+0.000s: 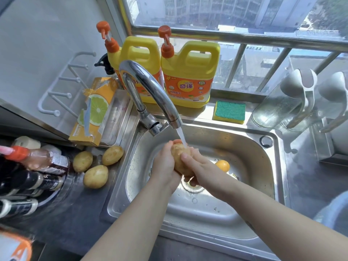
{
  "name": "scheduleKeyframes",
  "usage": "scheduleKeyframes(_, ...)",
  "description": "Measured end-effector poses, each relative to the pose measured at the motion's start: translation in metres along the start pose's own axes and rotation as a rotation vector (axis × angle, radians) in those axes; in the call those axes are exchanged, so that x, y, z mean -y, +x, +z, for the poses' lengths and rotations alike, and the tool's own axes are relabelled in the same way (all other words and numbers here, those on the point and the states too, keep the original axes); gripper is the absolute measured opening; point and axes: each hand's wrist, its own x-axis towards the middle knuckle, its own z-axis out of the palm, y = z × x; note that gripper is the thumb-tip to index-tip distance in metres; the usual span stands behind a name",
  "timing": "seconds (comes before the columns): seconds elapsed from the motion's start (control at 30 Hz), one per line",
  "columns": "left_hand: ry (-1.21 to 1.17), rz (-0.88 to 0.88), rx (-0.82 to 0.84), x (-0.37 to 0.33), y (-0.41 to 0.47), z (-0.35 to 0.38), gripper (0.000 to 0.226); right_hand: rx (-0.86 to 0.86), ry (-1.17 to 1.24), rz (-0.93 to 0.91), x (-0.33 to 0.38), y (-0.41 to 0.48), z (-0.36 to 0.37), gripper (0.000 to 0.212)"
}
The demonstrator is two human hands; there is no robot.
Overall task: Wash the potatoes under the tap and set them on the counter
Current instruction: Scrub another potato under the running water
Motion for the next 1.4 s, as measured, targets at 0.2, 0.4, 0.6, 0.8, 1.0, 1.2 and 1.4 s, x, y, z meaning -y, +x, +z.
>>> scheduleKeyframes(0.2, -0.011, -0.014, 0.089, -0.005, -0.001, 0.0, 0.035, 0.02, -0.015, -0.003, 0.004, 0.002, -0.004, 0.069)
scheduleKeyframes(0.4, 0.278, 0.235, 0.214, 0.016, -0.007, 0.001, 0.025, -0.241, 0.181, 0.027, 0.017, 0.009, -0.002, 0.034)
scheduleKeyframes(0.6, 0.146, 0.261, 0.229, 0.018, -0.012, 0.001, 0.013, -0.157, 0.176, 0.041, 0.009, 0.006, -0.007, 0.042)
scheduleKeyframes(0.8, 0.139, 0.144, 0.054, 0.011, -0.004, 0.005, 0.014, -0.002, 0.085, 0.02, 0.007, 0.002, -0.004, 0.063)
scheduleKeyframes(1.0, 0.153, 0.125, 0.068, 0.006, -0.01, 0.005, 0.039, -0.02, 0.085, 0.038, 0.012, 0.002, -0.001, 0.079)
scheduleKeyframes(1.2, 0.169, 0.176, 0.093, 0.009, -0.008, 0.009, 0.042, -0.084, 0.106, 0.05, 0.013, 0.008, 0.001, 0.065)
scheduleKeyframes(1.4, 0.067, 0.096, 0.046, 0.001, -0.002, 0.009, 0.043, 0.06, 0.144, 0.048, 0.013, 0.005, -0.015, 0.067)
